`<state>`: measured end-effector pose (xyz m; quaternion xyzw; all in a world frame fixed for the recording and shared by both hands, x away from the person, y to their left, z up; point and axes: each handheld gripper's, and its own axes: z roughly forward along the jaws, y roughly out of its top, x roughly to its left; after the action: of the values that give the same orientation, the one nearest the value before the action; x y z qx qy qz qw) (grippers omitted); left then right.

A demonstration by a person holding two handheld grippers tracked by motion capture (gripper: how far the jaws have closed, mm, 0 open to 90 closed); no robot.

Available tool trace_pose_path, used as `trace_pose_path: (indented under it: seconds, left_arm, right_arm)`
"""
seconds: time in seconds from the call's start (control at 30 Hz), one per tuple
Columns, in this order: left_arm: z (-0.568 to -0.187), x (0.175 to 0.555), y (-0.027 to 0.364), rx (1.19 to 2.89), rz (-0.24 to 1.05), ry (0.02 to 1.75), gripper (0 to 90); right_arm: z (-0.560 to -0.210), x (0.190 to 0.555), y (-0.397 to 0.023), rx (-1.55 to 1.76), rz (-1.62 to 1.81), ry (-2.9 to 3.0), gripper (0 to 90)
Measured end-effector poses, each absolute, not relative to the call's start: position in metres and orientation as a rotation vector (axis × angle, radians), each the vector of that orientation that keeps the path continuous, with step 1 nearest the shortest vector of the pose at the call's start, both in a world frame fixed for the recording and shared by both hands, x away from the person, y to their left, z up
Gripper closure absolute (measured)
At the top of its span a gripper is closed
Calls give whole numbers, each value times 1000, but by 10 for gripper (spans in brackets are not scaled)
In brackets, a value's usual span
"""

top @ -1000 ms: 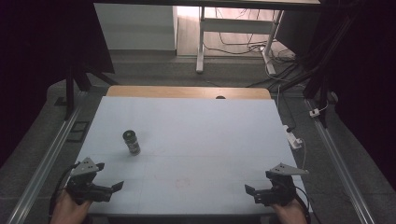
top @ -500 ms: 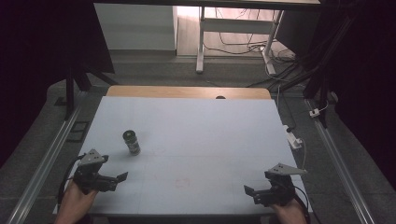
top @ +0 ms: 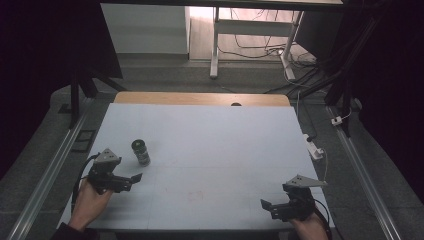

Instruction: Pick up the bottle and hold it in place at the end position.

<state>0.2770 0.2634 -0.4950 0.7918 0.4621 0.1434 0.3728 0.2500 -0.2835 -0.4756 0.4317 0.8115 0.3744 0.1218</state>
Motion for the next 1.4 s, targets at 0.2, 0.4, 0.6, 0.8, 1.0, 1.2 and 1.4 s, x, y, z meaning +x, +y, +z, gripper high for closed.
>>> trace_pose_path:
  seconds: [0.2,0.4,0.6,0.8,1.0,1.2,1.4]
  left_arm:
    - [-501,294,263,2045,383,1192,0]
    - [-506,308,261,2059,385,1189,0]
    - [-511,321,256,2094,391,1178,0]
    - [-516,333,255,2109,387,1173,2]
    - [-518,339,257,2123,399,1132,136]
    - [-515,338,258,2133,415,1100,332]
    - [-516,338,259,2134,392,1091,474]
  right_arm:
    - [-476,250,-283,1254,1091,2374,0]
    - [-476,250,-283,1252,1083,2381,0]
    - [-476,251,-282,1250,1077,2387,0]
    - [-476,251,-282,1248,1074,2391,0]
    - [-477,251,-281,1246,1076,2396,0]
    - [-477,251,-281,1242,1072,2399,0]
    - [-477,251,-281,1238,1068,2401,0]
